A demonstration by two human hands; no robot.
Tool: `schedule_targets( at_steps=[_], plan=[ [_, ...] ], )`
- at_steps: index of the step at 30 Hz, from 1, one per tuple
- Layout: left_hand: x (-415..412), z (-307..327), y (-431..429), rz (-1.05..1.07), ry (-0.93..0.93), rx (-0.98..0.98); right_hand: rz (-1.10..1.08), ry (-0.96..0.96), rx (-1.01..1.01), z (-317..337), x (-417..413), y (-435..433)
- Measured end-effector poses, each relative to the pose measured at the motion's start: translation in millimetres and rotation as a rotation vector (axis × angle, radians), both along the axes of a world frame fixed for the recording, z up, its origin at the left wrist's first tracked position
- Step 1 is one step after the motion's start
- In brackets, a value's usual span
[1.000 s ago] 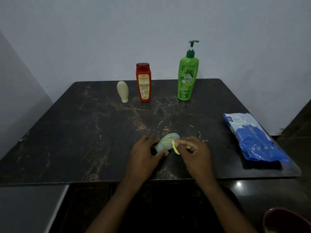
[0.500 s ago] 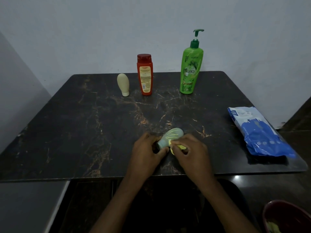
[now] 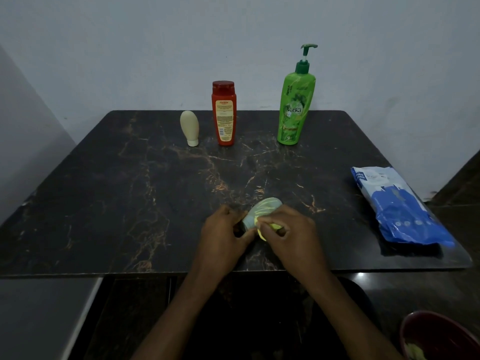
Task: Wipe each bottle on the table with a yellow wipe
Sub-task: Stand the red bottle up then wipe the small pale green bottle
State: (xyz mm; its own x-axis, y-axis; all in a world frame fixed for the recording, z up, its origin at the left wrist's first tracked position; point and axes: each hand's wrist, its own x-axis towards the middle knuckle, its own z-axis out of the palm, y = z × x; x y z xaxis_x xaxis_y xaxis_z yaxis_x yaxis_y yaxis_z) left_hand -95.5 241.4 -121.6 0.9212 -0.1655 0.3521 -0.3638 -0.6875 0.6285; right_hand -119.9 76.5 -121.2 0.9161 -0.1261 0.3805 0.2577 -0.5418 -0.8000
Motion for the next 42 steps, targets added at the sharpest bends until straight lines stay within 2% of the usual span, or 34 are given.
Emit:
schedule_targets(
  at_steps=[5, 10, 16, 19, 22, 29, 36, 38, 42],
  plan=[
    [0.1, 0.8, -0.4, -0.018, -0.006, 0.036, -0.136, -0.016, -0.046, -0.1, 7.6, -5.1],
    [-2.9, 0.9, -1.9, -0.006, 0.003, 0.073, 0.038, -0.01, -0.022, 2.0, 1.0, -1.3],
    [-2.9, 2.7, -1.8, -0.011, -0.029, 0.112, -0.178, 0.073, -0.098, -2.1, 18.4, -33.7],
    [-2.1, 0.8, -1.6, -0.013, -0.015, 0.112, -0.098, 0.016, -0.135, 2.3, 11.1, -15.3],
    [-2.0, -0.7, -0.8, -0.018, -0.01, 0.092, 0.034, 0.007, -0.084, 3.5, -1.7, 3.8],
    [-3.9, 3.9, -0.8, -0.029, -0.022, 0.115, -0.166, 0.101, -0.099, 2.2, 26.4, -36.7],
    [-2.5, 0.5, -1.3, -0.019, -0.006, 0.105, -0.008, -0.002, -0.159, 10.5, -4.1, 9.5],
    [-2.3, 1.9, -1.0, -0.025, -0.017, 0.109, -0.055, 0.0, -0.156, 7.5, 7.1, -5.0],
    [-2.2, 3.4, -0.7, -0.026, -0.018, 0.122, -0.206, 0.128, -0.082, 6.6, 29.0, -36.9]
  ],
)
